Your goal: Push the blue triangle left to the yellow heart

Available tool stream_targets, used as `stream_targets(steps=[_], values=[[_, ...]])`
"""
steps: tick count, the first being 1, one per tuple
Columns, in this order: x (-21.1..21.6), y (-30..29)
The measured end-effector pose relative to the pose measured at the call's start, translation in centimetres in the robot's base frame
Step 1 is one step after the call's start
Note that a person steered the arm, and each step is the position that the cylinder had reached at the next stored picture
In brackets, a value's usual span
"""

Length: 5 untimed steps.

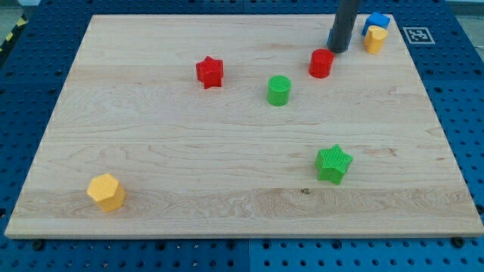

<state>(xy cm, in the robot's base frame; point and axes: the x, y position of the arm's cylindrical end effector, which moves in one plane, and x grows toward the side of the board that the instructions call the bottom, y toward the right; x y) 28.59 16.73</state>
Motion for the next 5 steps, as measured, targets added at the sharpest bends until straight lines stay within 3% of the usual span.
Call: stream_targets(steps=[2,5], values=[[-2.8,-3.8],[-3.8,-1.4]])
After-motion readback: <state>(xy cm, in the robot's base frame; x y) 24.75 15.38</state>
